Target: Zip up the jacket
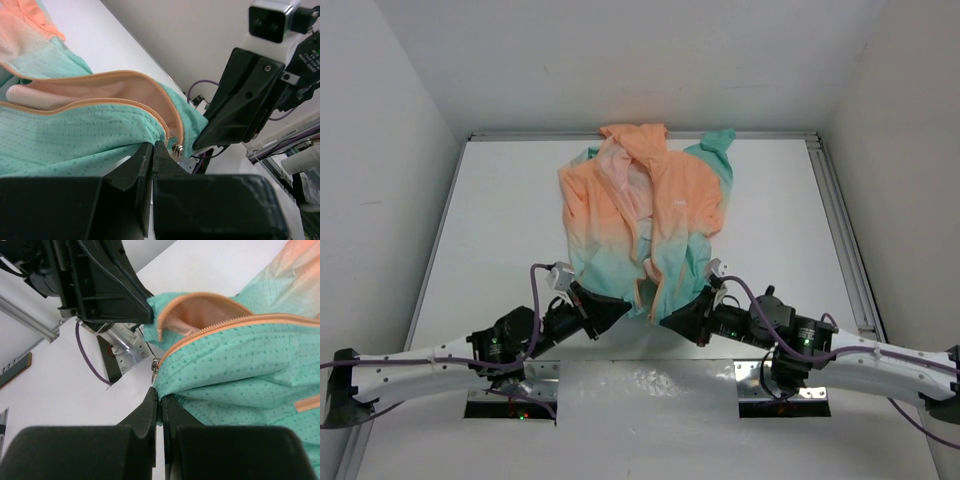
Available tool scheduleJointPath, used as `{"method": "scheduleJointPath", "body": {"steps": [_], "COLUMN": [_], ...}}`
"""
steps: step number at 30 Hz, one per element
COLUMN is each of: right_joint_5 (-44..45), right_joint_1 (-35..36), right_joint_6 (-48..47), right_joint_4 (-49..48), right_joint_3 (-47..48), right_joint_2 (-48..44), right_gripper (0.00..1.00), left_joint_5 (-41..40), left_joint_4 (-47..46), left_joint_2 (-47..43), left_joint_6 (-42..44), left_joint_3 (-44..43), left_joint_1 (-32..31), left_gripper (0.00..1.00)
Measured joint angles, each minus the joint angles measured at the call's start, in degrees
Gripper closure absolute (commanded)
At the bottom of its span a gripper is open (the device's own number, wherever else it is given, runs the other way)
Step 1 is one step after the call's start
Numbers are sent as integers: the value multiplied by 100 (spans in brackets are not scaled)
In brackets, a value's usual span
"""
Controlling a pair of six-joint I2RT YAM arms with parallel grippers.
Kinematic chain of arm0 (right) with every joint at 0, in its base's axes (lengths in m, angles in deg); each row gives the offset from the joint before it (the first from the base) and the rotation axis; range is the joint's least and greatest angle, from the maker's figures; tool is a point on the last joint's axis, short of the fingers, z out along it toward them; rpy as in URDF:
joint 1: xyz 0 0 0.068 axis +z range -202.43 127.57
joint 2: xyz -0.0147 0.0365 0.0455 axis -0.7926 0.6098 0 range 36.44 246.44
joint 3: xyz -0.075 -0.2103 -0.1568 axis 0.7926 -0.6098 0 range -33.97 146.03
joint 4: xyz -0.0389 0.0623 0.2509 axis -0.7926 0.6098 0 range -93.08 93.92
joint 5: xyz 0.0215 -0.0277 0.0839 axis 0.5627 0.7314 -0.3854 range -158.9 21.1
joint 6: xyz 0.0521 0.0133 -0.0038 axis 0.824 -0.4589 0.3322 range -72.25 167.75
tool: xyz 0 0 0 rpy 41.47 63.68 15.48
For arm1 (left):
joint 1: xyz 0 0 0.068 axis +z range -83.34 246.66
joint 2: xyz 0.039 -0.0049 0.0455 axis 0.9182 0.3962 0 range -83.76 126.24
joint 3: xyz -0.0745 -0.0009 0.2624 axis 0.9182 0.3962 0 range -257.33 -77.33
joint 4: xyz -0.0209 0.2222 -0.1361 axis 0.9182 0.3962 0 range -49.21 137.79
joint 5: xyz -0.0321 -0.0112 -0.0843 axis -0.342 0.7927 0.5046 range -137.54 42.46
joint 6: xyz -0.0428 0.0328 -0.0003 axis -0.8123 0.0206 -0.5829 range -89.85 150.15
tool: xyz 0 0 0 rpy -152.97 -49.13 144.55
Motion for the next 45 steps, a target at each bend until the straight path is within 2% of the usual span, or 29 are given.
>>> {"method": "scheduleJointPath", "body": {"steps": [7, 9, 13, 16, 20, 26, 35, 45], "right_joint_5": [-116, -365, -1705, -2461, -3191, -3731, -4422, -4553], "right_joint_1": [-31, -356, -2385, -3171, -3241, -3237, -3237, -3237], "right_joint_6": [-365, -374, 59, 422, 807, 1220, 1346, 1252], "right_joint_4": [105, 20, -741, -1287, -1821, -2479, -2570, -2420], "right_joint_3": [385, 389, 188, 48, -116, -470, -511, -511], "right_joint_2": [466, 640, 1224, 1652, 1637, 1180, 1281, 1283], "right_gripper": [100, 100, 100, 100, 100, 100, 100, 100], "left_joint_5": [297, 387, 815, 1051, 1320, 1915, 2669, 2935], "left_joint_4": [-122, -195, -166, -184, -313, -741, -1410, -1650], "left_joint_2": [-153, -184, -205, -138, 181, 678, 1027, 1191], "left_joint_6": [-103, -74, 44, 79, 98, 48, -229, -411], "left_joint_3": [216, 315, 354, 321, 188, 186, 188, 188], "left_joint_1": [297, 481, 1309, 1792, 1904, 1996, 2076, 2105], "left_gripper": [100, 100, 100, 100, 100, 100, 100, 100]}}
